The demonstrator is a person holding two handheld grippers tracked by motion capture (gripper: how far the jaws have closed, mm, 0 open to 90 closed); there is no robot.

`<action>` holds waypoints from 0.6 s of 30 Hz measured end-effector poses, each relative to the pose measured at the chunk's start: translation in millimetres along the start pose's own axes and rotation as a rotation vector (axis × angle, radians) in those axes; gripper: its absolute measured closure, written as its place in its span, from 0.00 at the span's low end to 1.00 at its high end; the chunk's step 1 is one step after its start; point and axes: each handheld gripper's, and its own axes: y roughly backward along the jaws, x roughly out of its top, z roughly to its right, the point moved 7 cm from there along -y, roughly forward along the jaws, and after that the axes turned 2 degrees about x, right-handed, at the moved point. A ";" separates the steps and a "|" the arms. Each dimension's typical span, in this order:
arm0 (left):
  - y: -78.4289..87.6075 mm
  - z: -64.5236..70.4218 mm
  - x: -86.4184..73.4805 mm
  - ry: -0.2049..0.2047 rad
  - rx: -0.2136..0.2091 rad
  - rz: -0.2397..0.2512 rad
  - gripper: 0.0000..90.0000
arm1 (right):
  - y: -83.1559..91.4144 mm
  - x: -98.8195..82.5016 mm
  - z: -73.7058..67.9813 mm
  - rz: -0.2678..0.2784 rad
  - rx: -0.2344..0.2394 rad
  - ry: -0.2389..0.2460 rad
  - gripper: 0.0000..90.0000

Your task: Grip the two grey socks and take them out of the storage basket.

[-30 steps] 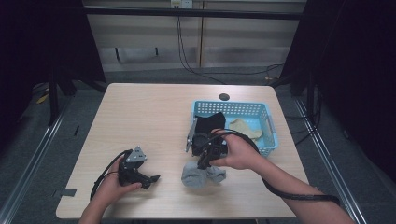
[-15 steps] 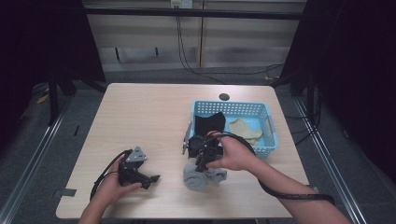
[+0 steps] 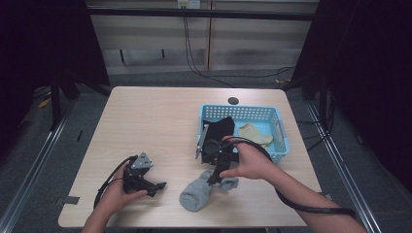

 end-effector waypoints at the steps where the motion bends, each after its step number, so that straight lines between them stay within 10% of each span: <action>1: 0.0 0.0 0.0 0.000 0.000 0.000 0.00 | 2.1 -6.5 -0.4 0.000 -0.005 -0.006 0.33; 18: 0.1 0.0 -0.1 0.001 0.000 0.000 0.00 | 1.6 -67.2 0.5 0.073 -0.028 -0.114 0.26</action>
